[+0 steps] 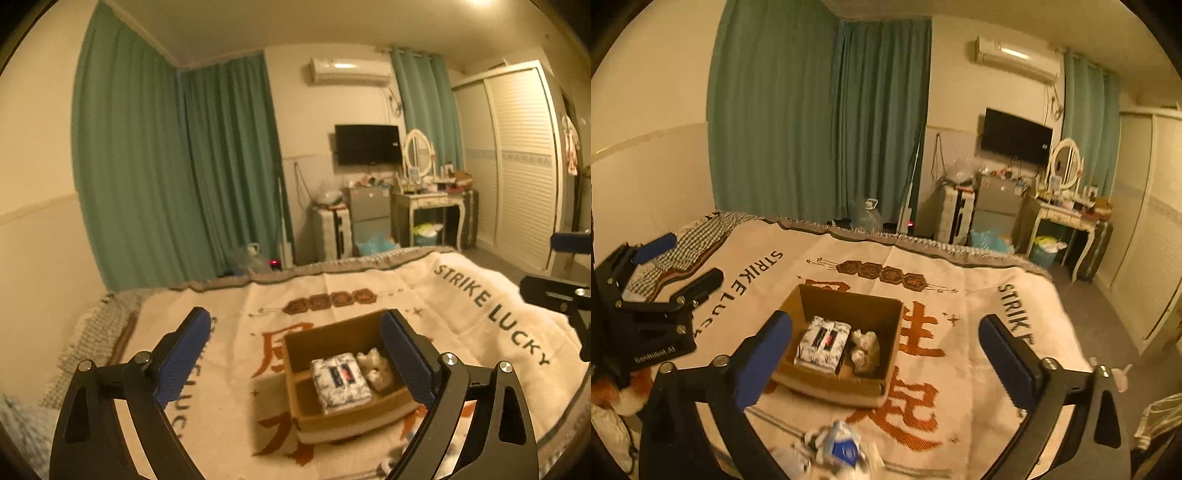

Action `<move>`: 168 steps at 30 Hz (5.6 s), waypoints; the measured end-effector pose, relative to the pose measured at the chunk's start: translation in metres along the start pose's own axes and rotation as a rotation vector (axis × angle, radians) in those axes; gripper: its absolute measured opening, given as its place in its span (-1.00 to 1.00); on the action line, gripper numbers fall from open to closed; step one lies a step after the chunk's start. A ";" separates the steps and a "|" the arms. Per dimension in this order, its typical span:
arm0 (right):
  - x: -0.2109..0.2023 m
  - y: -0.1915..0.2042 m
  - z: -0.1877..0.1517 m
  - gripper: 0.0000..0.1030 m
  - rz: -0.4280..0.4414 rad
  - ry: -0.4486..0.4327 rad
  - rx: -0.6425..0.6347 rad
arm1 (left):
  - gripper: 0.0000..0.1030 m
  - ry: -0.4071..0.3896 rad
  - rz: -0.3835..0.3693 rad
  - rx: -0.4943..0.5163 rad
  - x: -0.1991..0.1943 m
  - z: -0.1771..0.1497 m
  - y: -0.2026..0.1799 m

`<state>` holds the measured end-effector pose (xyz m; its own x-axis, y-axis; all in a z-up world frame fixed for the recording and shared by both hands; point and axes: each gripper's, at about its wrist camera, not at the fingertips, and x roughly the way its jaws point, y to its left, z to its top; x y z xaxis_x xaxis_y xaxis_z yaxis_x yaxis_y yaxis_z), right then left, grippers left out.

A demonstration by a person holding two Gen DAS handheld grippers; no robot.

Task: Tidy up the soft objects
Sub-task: 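Grasp the white sock with the left tool, then drop the sock into the box while right tool drops a white item there, then grasp the fuzzy pipe-cleaner toy with left tool while right tool grasps white mask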

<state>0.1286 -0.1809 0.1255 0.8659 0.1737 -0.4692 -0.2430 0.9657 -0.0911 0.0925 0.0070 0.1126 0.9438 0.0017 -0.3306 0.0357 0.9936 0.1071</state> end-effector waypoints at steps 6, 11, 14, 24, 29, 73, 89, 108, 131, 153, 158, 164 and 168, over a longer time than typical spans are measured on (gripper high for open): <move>-0.052 0.012 -0.035 1.00 -0.020 0.012 -0.026 | 0.84 0.045 -0.010 0.019 -0.038 -0.035 -0.013; -0.056 0.021 -0.089 1.00 -0.040 0.070 -0.010 | 0.84 0.151 -0.008 0.043 -0.027 -0.095 -0.038; -0.038 0.027 -0.128 1.00 -0.030 0.127 0.006 | 0.84 0.220 -0.031 0.032 -0.013 -0.131 -0.050; 0.030 0.028 -0.238 1.00 0.002 0.301 0.116 | 0.83 0.408 -0.134 0.053 0.017 -0.210 -0.079; 0.042 0.029 -0.249 1.00 0.009 0.329 0.131 | 0.81 0.508 -0.198 0.060 0.032 -0.240 -0.088; 0.068 0.113 -0.303 -0.37 0.191 0.592 -0.037 | -0.15 0.511 -0.246 0.020 0.000 -0.250 -0.031; 0.050 0.084 -0.254 -0.44 0.220 0.411 0.044 | -0.15 0.454 -0.210 0.045 -0.007 -0.221 -0.047; 0.109 0.041 -0.071 -0.44 0.159 0.101 -0.019 | -0.15 0.232 -0.197 -0.003 0.069 -0.082 -0.035; 0.278 0.006 -0.033 -0.36 0.168 0.210 0.038 | -0.04 0.335 -0.106 0.020 0.229 -0.074 -0.036; 0.061 -0.020 0.031 0.69 0.060 -0.017 0.032 | 0.85 0.070 -0.011 -0.010 0.051 0.027 -0.020; 0.013 -0.027 0.018 0.87 0.058 -0.042 0.009 | 0.85 0.034 0.014 -0.022 0.010 0.014 -0.023; 0.014 -0.024 -0.039 0.98 0.107 0.061 -0.033 | 0.85 0.082 0.092 -0.045 0.003 -0.042 -0.035; 0.048 -0.016 -0.097 0.98 0.099 0.183 -0.067 | 0.85 0.166 0.078 -0.074 0.021 -0.086 -0.045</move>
<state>0.1315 -0.2065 0.0195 0.7441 0.2237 -0.6295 -0.3571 0.9296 -0.0917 0.0829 -0.0283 0.0206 0.8755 0.0918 -0.4744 -0.0659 0.9953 0.0710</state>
